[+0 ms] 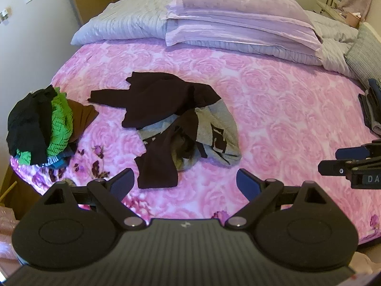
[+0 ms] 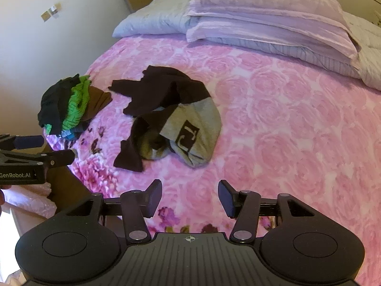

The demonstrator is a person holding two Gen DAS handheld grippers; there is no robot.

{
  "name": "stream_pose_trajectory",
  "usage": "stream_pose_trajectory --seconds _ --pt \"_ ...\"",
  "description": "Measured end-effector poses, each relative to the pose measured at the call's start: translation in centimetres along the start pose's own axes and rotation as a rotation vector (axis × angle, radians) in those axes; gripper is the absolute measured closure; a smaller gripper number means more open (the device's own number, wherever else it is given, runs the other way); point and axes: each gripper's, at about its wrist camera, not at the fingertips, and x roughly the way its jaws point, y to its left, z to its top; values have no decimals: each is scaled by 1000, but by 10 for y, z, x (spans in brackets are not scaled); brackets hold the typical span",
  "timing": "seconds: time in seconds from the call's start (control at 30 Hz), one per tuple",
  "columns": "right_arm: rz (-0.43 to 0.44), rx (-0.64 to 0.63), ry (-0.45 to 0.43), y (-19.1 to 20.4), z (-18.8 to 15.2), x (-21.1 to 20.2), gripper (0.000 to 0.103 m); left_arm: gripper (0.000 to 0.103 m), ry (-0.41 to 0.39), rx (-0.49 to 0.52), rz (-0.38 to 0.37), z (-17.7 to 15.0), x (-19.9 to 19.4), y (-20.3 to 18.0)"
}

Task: Fold large clothes

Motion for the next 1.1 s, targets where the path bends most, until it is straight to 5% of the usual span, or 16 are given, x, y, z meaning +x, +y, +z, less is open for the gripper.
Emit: stream_pose_trajectory --seconds 0.4,0.67,0.9,1.0,1.03,1.1 --pt "-119 134 -12 -33 17 10 53 12 14 74 -50 25 55 11" --pt "-269 313 19 -84 1 13 53 13 50 151 -24 16 151 29" --pt "-373 421 75 -109 -35 6 53 17 1 173 16 25 231 26" --pt "-397 452 83 -112 -47 0 53 35 15 202 31 31 261 19" --pt "-401 457 84 -113 -52 -3 53 62 13 215 26 32 268 16" --pt "-407 460 86 -114 -60 -7 53 96 29 235 -1 35 276 11"
